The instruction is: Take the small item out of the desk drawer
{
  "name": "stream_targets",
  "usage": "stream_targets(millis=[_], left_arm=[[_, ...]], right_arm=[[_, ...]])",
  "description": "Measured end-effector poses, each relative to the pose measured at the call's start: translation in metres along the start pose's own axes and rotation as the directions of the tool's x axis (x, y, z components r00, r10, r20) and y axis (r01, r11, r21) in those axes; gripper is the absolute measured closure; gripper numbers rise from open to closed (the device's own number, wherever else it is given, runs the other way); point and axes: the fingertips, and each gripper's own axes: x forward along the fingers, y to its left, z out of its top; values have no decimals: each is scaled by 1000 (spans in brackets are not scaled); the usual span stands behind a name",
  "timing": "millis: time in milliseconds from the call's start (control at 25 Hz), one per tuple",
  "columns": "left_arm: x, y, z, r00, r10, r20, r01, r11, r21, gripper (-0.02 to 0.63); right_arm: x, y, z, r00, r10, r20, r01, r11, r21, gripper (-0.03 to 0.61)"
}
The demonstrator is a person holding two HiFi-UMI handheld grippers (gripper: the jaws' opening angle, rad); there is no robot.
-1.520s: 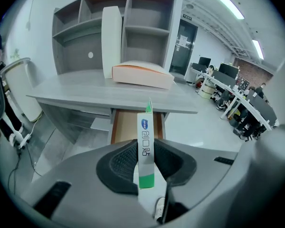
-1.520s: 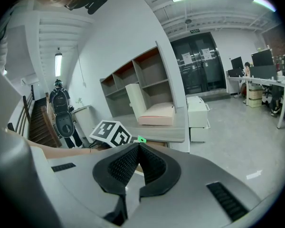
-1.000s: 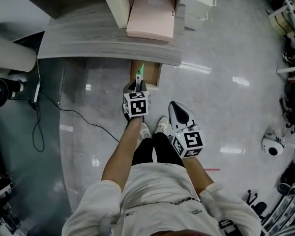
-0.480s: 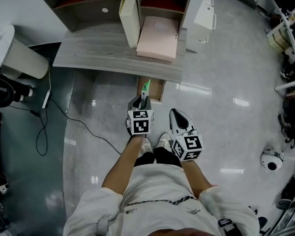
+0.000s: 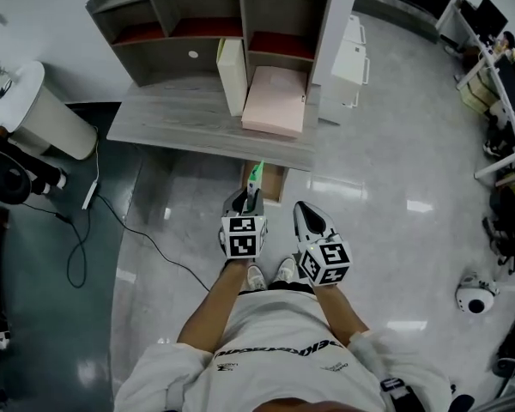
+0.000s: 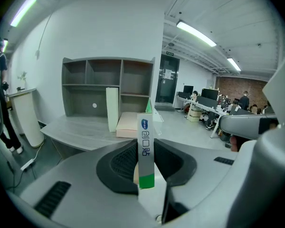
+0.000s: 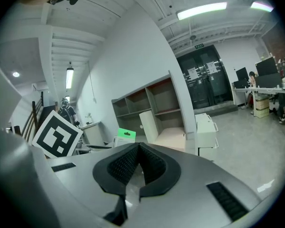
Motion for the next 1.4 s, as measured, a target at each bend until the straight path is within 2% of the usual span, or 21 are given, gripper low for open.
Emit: stream_targets(millis=[400, 960, 1400], left_arm=[[-39, -13, 36, 996, -3, 84, 2, 1000, 17, 512], [-56, -16, 54, 989, 8, 150, -11, 1000, 21, 512], [-59, -19, 62, 982, 4, 188, -5, 1000, 6, 512]], right_arm=[[-11, 9, 34, 998, 25, 55, -23, 999, -42, 546], [-9, 11, 63, 992, 52, 114, -43, 996, -78, 546], [-5, 5, 69, 992, 46, 122, -36, 996, -81, 546]])
